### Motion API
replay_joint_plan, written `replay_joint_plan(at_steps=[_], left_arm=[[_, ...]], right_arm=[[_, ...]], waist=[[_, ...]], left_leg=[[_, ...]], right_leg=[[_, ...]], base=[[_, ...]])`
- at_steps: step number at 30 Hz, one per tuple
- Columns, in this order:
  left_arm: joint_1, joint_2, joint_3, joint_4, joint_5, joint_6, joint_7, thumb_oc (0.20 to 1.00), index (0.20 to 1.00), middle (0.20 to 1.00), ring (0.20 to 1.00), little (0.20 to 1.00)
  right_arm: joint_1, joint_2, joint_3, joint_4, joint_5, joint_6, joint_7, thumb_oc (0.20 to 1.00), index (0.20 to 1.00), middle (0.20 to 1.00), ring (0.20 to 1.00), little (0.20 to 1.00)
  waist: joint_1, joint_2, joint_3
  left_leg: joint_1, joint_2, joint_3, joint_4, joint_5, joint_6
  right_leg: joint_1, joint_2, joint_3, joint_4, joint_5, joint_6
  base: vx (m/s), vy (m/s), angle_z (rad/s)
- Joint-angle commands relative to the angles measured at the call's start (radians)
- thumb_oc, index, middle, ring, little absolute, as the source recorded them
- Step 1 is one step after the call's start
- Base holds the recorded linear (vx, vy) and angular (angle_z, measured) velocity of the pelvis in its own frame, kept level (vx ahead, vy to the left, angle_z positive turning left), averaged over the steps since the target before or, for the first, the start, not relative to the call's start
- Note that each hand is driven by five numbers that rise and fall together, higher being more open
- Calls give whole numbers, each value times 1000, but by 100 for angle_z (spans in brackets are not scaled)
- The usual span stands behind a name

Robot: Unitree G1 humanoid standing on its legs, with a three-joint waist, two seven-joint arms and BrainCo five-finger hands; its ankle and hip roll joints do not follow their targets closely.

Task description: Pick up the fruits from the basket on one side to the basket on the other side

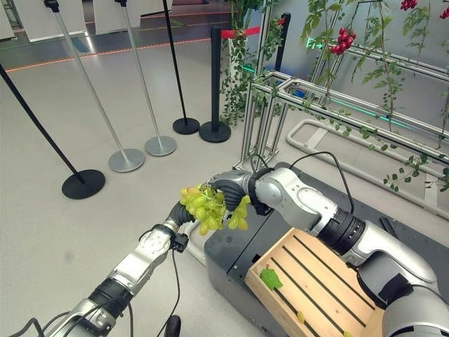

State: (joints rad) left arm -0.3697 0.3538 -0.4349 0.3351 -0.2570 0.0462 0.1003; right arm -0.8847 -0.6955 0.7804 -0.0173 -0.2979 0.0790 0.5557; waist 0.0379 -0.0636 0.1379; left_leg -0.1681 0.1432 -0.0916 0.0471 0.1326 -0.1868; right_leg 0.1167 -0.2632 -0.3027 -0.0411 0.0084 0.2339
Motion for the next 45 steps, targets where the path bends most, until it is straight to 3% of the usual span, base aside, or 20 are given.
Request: replay_joint_plan(at_steps=[1, 17, 30, 38, 40, 43, 45], left_arm=[[-42, -7, 94, -26, -74, -98, -1, 200, 200, 200, 200, 200], [226, -22, 279, -185, -237, -97, -81, 200, 200, 200, 200, 200], [344, -63, 346, -257, -290, -100, -119, 200, 200, 200, 200, 200], [437, -99, 426, -250, -289, -127, -97, 200, 200, 200, 200, 200], [431, -102, 426, -241, -288, -133, -91, 200, 200, 200, 200, 200], [432, -112, 432, -226, -275, -154, -73, 200, 200, 200, 200, 200], [441, -113, 433, -225, -267, -160, -74, 200, 200, 200, 200, 200]], right_arm=[[13, 25, -77, -26, 47, -20, -37, 1000, 1000, 1000, 1000, 1000], [402, -43, -364, -1, 103, -9, -92, 1000, 1000, 1000, 1000, 1000], [660, 45, -544, 83, 207, -32, -201, 1000, 1000, 1000, 1000, 1000], [829, 164, -677, 133, 320, -92, -364, 1000, 1000, 1000, 1000, 1000], [837, 182, -689, 128, 340, -107, -391, 1000, 1000, 1000, 1000, 1000], [847, 235, -704, 134, 378, -140, -459, 1000, 1000, 1000, 1000, 1000], [855, 259, -707, 134, 398, -151, -478, 1000, 1000, 1000, 1000, 1000]], waist=[[-5, -19, -12], [-4, 49, 13], [-24, 92, 38], [-45, 112, 64], [-51, 111, 74], [-78, 102, 75], [-82, 102, 73]], left_leg=[[-47, -11, 8, 152, -177, -4], [-30, 16, -7, 164, -148, -36], [-13, 41, -42, 180, -106, -65], [-10, 53, -47, 177, -65, -75], [-32, 57, -25, 194, -50, -75], [-76, 140, 147, 270, -40, -37], [-70, 164, 171, 304, -46, -42]], right_leg=[[-46, 45, 6, 149, -226, -88], [15, 93, -1, 105, -257, -120], [70, 171, -2, 48, -272, -173], [82, 211, -3, 28, -272, -195], [73, 207, -11, 35, -272, -196], [36, 185, -48, 69, -278, -199], [26, 173, -63, 78, -270, -191]], base=[[-19, -49, -1], [-5, -52, 0], [-9, -66, 0], [-18, -54, -1], [-88, -8, 10], [-105, 3, 30], [-36, 36, 61]])
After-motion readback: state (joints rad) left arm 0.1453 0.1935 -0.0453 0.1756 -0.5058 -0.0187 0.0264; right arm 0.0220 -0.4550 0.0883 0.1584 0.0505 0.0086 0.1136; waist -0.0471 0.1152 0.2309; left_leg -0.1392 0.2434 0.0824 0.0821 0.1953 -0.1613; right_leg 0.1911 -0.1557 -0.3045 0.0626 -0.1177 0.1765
